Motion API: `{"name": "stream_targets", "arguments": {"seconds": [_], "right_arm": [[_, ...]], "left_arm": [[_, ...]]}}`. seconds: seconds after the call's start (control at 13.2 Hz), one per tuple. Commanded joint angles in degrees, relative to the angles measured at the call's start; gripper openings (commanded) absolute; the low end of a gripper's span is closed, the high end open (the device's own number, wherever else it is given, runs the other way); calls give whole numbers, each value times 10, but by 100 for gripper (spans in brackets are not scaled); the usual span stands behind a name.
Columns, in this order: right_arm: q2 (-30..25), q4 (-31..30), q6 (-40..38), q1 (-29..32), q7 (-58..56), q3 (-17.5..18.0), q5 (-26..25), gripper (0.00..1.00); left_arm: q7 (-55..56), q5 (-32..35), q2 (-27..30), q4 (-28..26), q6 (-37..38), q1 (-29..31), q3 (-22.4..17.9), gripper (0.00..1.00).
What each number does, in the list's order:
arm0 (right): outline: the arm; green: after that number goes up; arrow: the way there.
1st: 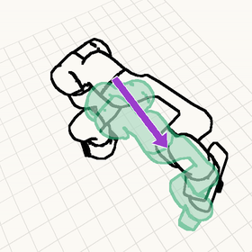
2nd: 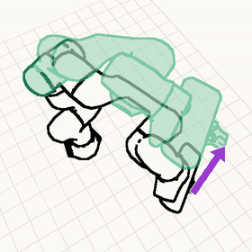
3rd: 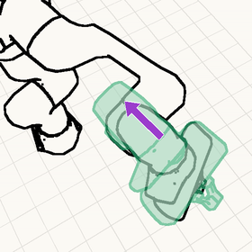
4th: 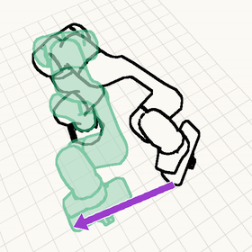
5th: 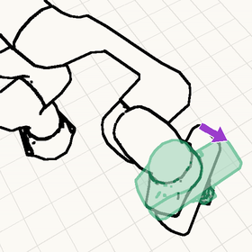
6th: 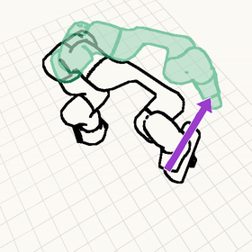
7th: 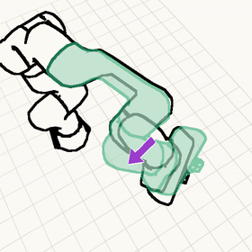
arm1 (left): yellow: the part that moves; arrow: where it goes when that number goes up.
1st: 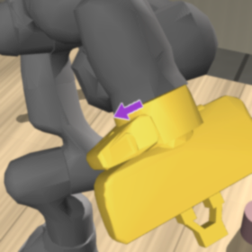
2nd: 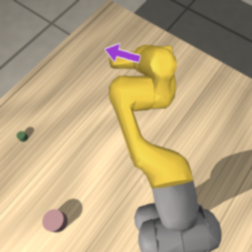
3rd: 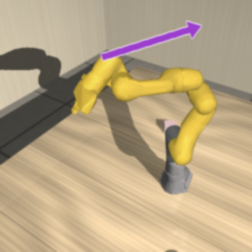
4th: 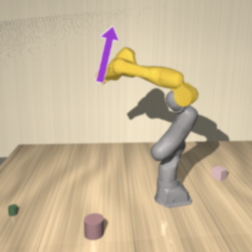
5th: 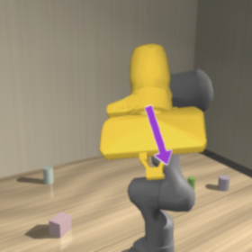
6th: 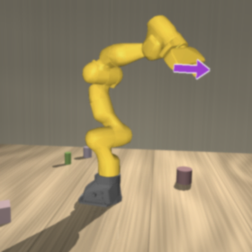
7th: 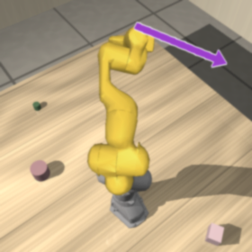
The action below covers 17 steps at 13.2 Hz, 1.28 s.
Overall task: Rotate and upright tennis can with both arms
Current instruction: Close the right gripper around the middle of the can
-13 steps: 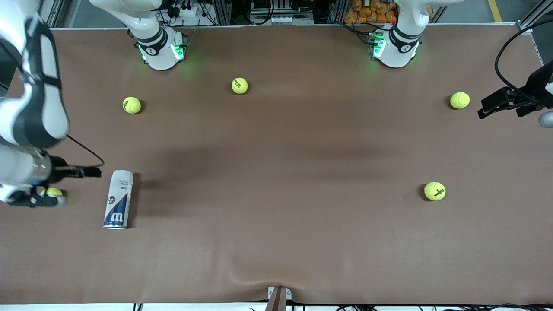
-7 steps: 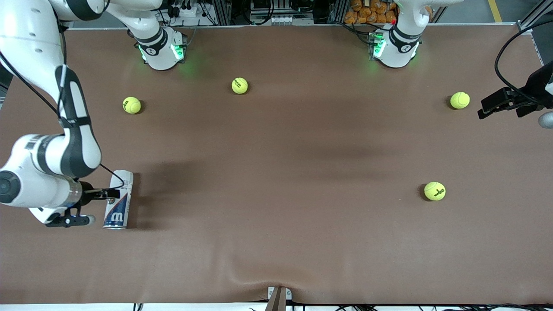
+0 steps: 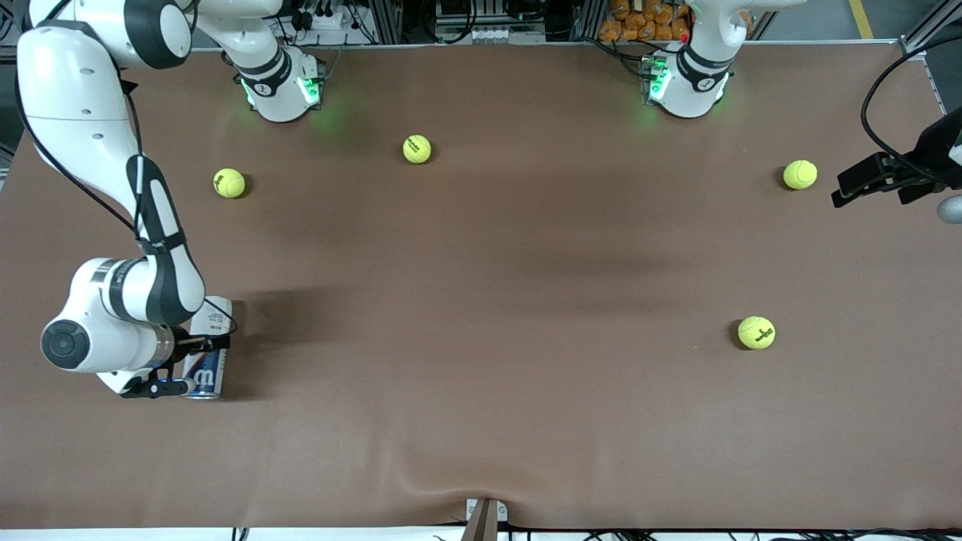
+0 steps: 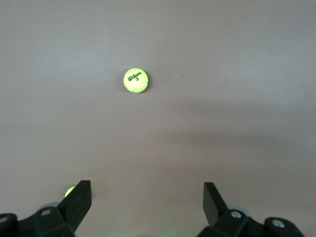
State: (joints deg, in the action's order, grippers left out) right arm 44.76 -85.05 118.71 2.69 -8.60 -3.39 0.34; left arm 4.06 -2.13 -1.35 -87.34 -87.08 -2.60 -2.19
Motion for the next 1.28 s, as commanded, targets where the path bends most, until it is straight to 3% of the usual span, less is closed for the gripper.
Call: {"name": "stream_targets", "arguments": {"seconds": [0.0, 0.23, 0.38, 0.76, 0.98, 1.21], "right_arm": [[9, 9, 0, 13, -11, 7, 4, 100], [17, 8, 4, 16, -11, 8, 4, 100], [17, 8, 2, 18, -11, 8, 4, 82], [2, 16, -5, 10, -35, 8, 3, 80], [-20, 29, -6, -10, -108, 29, 0, 80], [-49, 29, -15, -79, -184, 42, -3, 76]], "left_arm": [[-5, -7, -1, 3, 7, 3, 1, 100], [-4, -9, -1, 4, 6, 3, 2, 100], [-5, -10, -3, 3, 6, 4, 2, 100], [-5, -10, -3, 4, 7, 5, 1, 100], [-5, -10, -3, 3, 7, 4, 1, 100], [-5, -10, -3, 2, 7, 4, 1, 100]]}}
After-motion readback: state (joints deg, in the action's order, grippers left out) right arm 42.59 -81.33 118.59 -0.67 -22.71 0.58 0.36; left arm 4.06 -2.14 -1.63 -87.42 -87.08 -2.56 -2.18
